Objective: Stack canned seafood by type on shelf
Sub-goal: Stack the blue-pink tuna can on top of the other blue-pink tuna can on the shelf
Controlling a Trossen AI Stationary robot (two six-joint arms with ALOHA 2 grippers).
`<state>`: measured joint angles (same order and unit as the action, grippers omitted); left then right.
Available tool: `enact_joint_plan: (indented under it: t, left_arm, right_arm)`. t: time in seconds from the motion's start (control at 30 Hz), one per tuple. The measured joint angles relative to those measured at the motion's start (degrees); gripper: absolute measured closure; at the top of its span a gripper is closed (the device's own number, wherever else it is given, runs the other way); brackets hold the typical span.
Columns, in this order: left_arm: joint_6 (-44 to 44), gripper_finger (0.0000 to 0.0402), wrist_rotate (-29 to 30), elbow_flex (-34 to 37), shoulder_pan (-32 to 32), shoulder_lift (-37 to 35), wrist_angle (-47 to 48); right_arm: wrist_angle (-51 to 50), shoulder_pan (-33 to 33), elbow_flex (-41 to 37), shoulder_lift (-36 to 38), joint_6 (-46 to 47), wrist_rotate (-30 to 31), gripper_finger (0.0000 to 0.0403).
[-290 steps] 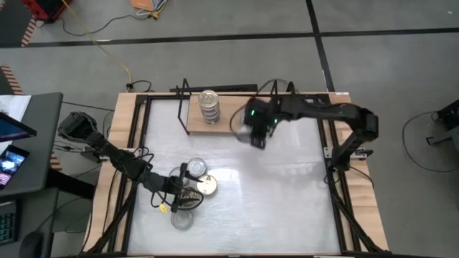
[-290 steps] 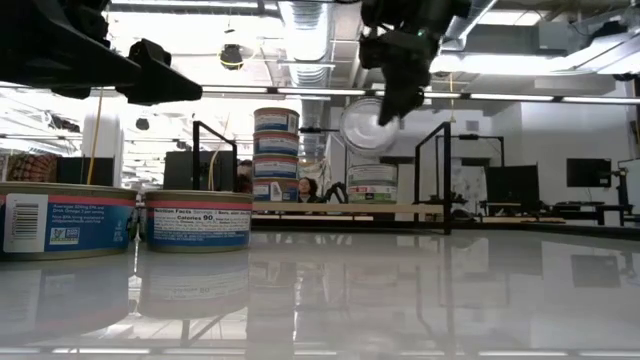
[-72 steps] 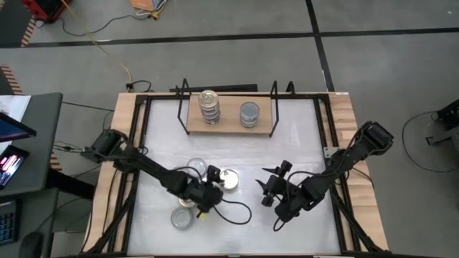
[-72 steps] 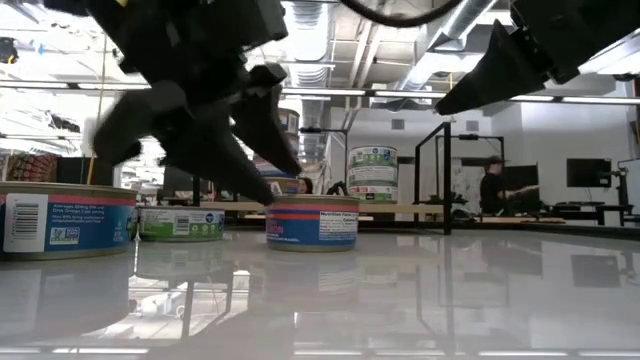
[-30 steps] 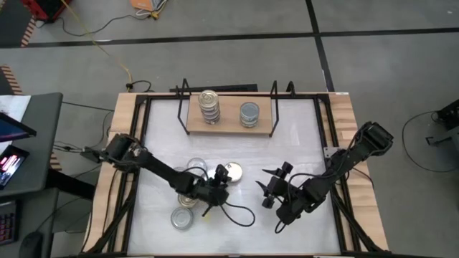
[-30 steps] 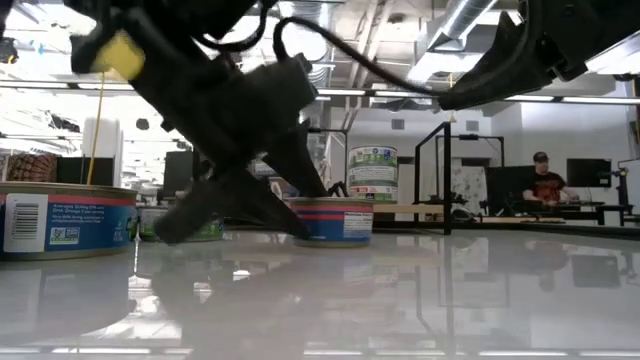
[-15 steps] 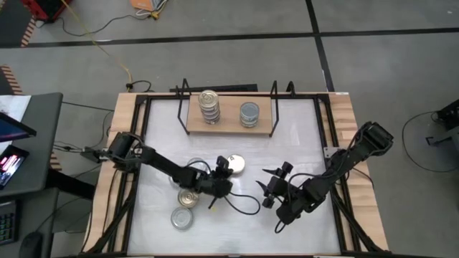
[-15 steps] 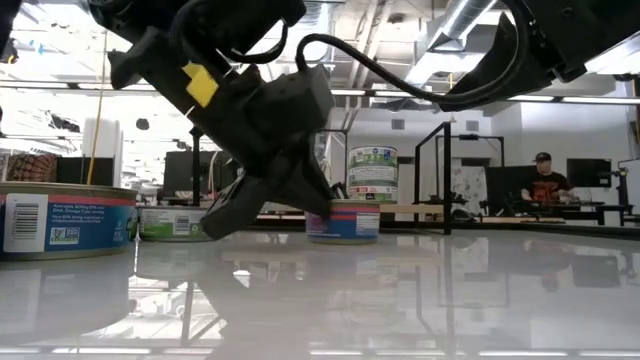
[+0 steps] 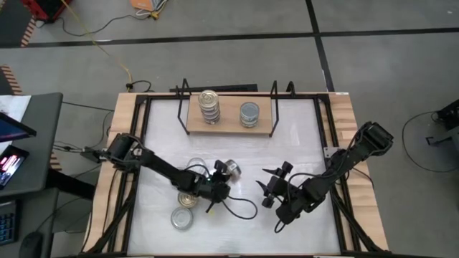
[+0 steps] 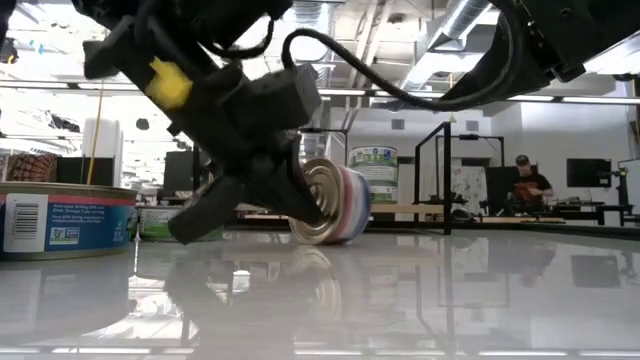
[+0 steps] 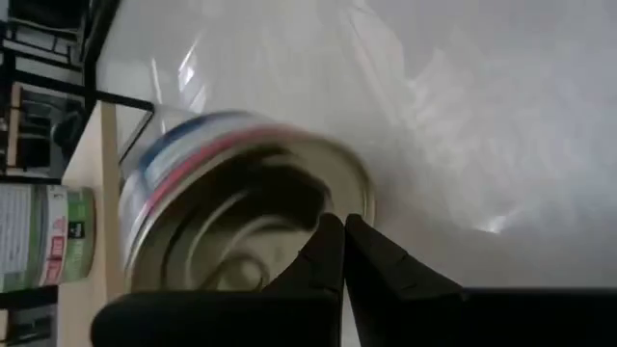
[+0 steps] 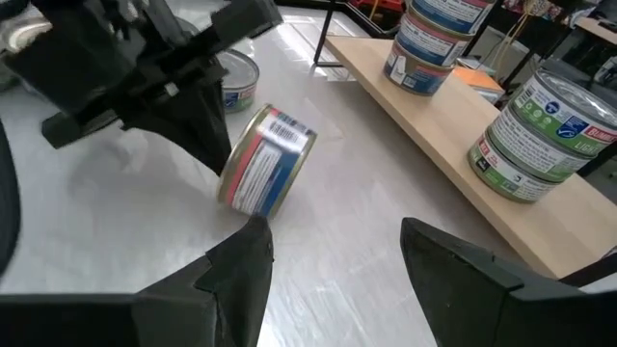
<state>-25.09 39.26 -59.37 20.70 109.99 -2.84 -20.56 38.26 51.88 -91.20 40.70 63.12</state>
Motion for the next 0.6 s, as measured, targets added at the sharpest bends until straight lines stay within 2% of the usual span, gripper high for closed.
enact_joint_plan:
  t: [0.13, 0.27, 0.37, 0.5, 0.6]
  left_arm:
    - [4.91, 0.0398, -1.51, -0.04, 0.90, -1.63, 1.94]
    - [9.56, 0.0398, -9.04, -0.02, 1.72, -5.41, 5.63]
    - [14.25, 0.0392, -11.19, -0.04, 1.83, -9.24, 6.94]
    - [17.29, 0.0351, -13.53, -0.04, 1.46, -14.82, 6.81]
    - [17.67, 0.0301, -15.81, -0.11, 0.44, -18.12, 6.50]
  right_arm:
    - [0.00, 0.00, 0.00, 0.00, 0.12, -0.01, 0.0143]
    - [-0.23, 0.00, 0.00, 0.02, 0.27, -0.01, 0.0143]
    - [-0.22, 0.00, 0.00, 0.02, 0.33, -0.01, 0.0143]
    - [-0.19, 0.14, 0.00, 0.02, 0.70, -0.72, 0.0143]
    - [-0.35, 0.39, 0.00, 0.02, 1.70, -4.67, 0.0143]
